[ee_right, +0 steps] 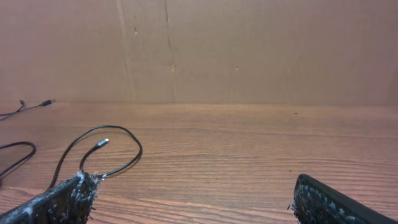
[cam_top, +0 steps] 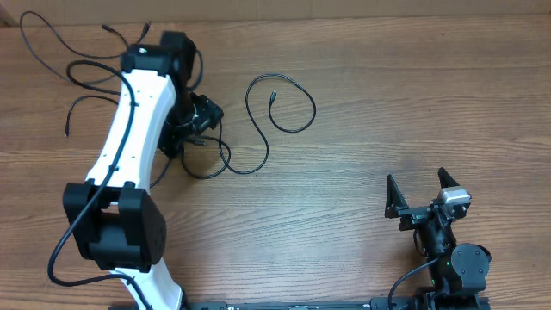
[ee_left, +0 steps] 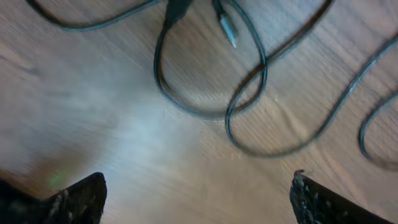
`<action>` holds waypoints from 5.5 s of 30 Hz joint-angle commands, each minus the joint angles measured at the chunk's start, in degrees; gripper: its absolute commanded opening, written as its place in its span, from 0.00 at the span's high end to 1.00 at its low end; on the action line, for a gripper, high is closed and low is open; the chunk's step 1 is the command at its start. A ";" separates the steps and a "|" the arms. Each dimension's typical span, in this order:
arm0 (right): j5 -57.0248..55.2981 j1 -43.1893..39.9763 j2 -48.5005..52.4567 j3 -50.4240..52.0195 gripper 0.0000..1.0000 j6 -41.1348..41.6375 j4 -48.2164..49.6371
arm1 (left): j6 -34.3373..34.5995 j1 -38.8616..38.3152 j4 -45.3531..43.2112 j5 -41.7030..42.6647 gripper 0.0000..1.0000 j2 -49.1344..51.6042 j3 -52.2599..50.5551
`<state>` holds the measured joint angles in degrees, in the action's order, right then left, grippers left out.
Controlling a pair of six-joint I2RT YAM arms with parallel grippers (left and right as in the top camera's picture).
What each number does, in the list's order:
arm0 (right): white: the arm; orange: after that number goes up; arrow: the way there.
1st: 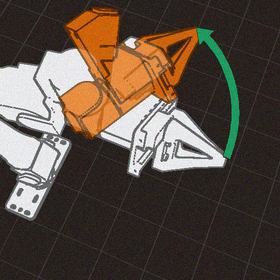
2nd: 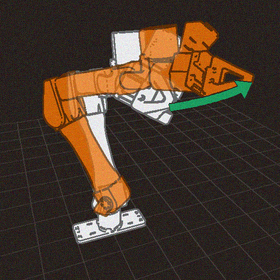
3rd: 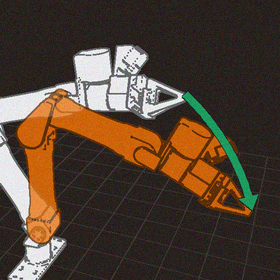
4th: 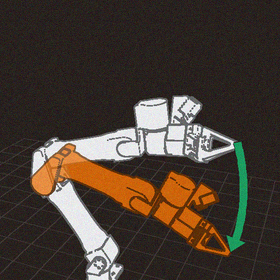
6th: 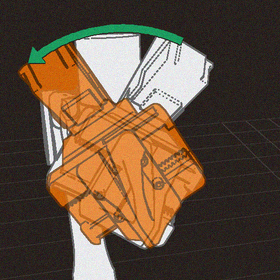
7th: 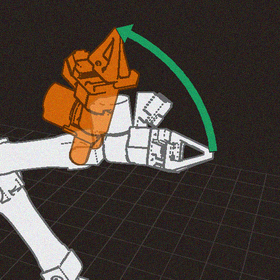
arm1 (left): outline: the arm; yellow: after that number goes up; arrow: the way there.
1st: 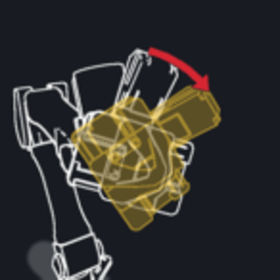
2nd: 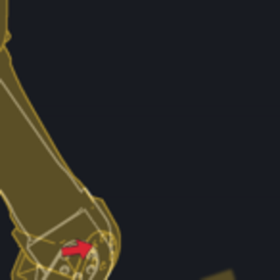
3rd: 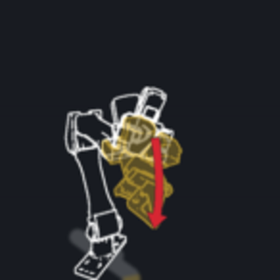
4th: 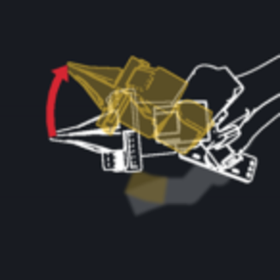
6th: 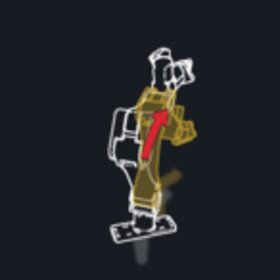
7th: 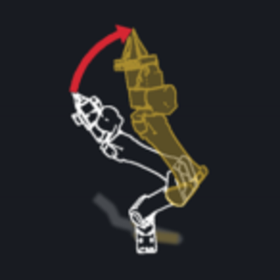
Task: Untangle cables
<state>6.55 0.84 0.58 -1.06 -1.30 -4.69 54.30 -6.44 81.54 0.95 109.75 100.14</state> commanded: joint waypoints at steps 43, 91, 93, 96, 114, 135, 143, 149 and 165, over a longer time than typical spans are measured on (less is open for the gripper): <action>-0.50 -0.07 -0.42 0.57 0.00 -0.50 0.28 | -59.95 10.67 -45.94 -2.64 0.45 0.96 -34.86; -0.50 -0.07 -0.42 0.57 0.00 -0.50 0.28 | -59.93 14.91 -32.94 1.22 0.36 2.86 -27.36; -0.50 -0.07 -0.42 0.57 0.00 -0.50 0.28 | -60.04 14.88 -34.75 1.22 0.36 3.02 -28.13; -0.50 -0.07 -0.42 0.57 0.00 -0.50 0.28 | -60.13 14.88 -38.77 1.22 0.37 3.32 -29.92; -0.50 -0.07 -0.42 0.57 0.00 -0.50 0.28 | -57.92 14.88 -14.36 16.79 0.96 -1.95 3.32; -0.50 -0.07 -0.42 0.57 0.00 -0.50 0.28 | -31.56 14.88 -30.75 47.87 0.96 -24.57 23.28; -0.50 -0.07 -0.42 0.57 0.00 -0.50 0.28 | -32.44 14.88 -21.18 39.06 0.96 -23.76 23.23; -0.50 -0.07 -0.42 0.57 0.00 -0.50 0.28 | -32.37 14.88 -11.04 24.96 0.96 -21.27 23.23; -0.50 -0.07 -0.42 0.57 0.00 -0.50 0.28 | -19.10 27.41 -5.20 9.11 0.96 -6.54 23.23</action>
<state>6.57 0.84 0.58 -1.06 -1.30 -4.69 30.26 17.08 75.75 10.83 100.62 123.04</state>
